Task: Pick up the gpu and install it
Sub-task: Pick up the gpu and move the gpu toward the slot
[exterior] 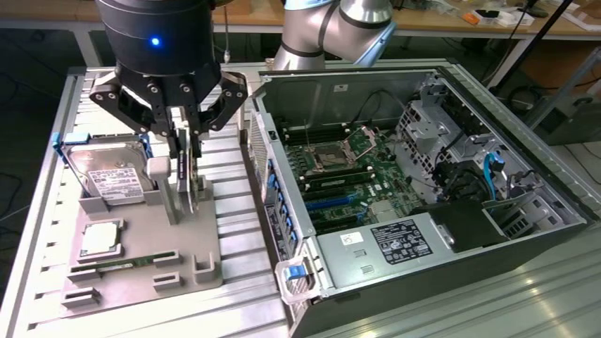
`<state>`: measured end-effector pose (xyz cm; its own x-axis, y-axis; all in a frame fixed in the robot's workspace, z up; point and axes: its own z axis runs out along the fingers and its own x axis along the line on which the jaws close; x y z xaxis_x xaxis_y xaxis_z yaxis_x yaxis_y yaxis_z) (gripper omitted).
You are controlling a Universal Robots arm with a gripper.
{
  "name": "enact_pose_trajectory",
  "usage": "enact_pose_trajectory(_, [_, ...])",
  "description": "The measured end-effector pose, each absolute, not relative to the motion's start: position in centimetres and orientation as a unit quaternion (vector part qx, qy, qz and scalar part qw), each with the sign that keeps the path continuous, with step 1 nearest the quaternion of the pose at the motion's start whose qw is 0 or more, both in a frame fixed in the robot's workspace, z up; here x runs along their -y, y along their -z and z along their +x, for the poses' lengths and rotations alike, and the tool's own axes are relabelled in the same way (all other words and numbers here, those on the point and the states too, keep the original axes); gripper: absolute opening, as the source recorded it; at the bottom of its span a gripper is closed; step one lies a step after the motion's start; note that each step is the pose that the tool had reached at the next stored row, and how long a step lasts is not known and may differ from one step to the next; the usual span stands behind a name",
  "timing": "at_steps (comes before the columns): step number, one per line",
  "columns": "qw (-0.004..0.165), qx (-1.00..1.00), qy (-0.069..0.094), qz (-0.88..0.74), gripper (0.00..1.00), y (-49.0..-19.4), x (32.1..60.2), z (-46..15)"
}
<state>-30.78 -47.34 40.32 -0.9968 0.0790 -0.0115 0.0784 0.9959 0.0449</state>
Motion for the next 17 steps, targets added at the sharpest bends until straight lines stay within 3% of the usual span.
enact_pose_trajectory(17, [0.007,-0.999,-0.022,0.039,0.27,-42.3,47.3,-30.8])
